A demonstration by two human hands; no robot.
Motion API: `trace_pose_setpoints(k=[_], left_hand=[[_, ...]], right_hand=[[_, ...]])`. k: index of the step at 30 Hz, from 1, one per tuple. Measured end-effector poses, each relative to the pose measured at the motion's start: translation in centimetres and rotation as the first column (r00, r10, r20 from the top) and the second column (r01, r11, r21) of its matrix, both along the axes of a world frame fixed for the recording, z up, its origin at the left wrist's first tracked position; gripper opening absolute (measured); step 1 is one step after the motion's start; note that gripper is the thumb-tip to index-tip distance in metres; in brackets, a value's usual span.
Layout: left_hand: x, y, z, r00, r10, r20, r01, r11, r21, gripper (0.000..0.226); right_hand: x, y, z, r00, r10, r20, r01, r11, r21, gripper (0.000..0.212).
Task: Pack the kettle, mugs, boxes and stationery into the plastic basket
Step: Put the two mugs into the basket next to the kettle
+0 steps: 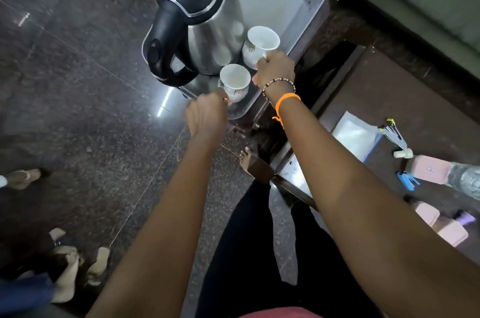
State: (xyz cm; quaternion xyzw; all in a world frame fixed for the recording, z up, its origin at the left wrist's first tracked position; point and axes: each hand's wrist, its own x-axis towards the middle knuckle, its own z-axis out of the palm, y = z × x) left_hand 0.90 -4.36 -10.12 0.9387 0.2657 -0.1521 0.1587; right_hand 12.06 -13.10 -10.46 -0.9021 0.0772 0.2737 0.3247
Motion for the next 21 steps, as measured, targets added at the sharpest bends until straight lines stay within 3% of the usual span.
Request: trace_pose_setpoints(k=[6, 13, 17, 21], left_hand=[[-0.6, 0.1, -1.5, 0.999, -0.032, 0.027, 0.033, 0.999, -0.033, 0.017], [-0.5, 0.1, -1.9, 0.998, -0.054, 0.029, 0.055, 0.998, -0.030, 0.018], [-0.6, -0.5, -0.8, 0.992, 0.010, 0.123, 0.000, 0.996, -0.085, 0.018], [-1.2, -2.3, 0.5, 0.970, 0.093, 0.223, -0.050, 0.980, -0.191, 0.015]], right_hand=[[-0.3, 0.0, -0.9, 1.000, 0.003, 0.005, -0.002, 0.992, -0.124, 0.026], [0.0, 0.3, -0.9, 0.967, 0.251, -0.042, -0.249, 0.903, -0.349, 0.030], [0.1, -0.3, -0.7, 0.959, 0.282, 0.005, -0.264, 0.904, -0.337, 0.030], [-1.1, -2.5, 0.1, 0.973, 0.221, 0.062, -0.203, 0.954, -0.221, 0.021]])
